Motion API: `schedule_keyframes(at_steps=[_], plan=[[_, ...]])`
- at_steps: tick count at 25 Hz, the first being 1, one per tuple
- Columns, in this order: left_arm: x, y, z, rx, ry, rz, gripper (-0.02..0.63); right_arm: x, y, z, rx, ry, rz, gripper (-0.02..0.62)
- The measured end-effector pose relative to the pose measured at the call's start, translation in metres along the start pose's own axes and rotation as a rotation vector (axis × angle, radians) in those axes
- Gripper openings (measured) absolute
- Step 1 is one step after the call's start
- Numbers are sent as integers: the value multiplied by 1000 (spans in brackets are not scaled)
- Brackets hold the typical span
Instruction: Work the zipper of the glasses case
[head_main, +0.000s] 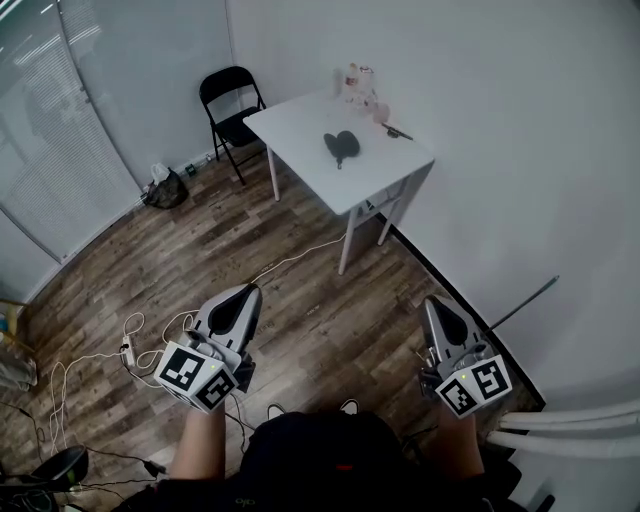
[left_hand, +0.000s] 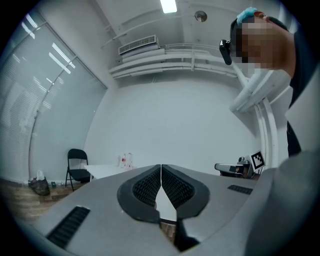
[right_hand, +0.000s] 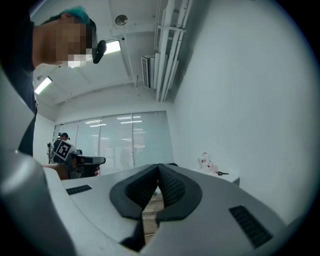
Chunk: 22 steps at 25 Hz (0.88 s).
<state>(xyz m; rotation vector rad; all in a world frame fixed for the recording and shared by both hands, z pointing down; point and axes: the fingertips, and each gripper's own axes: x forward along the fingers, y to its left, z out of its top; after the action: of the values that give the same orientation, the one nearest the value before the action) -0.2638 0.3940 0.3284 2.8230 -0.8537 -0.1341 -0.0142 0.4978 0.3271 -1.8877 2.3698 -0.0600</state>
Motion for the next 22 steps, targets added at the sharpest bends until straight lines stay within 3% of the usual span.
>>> schedule_keyframes(at_steps=[12,22], plan=[[59,-73,-40,35,53,29,25,-35,-86,-19,29,25,51,20],[111,-49,-45,5,53,37,25,-1,-131,-36,40,57,55,20]])
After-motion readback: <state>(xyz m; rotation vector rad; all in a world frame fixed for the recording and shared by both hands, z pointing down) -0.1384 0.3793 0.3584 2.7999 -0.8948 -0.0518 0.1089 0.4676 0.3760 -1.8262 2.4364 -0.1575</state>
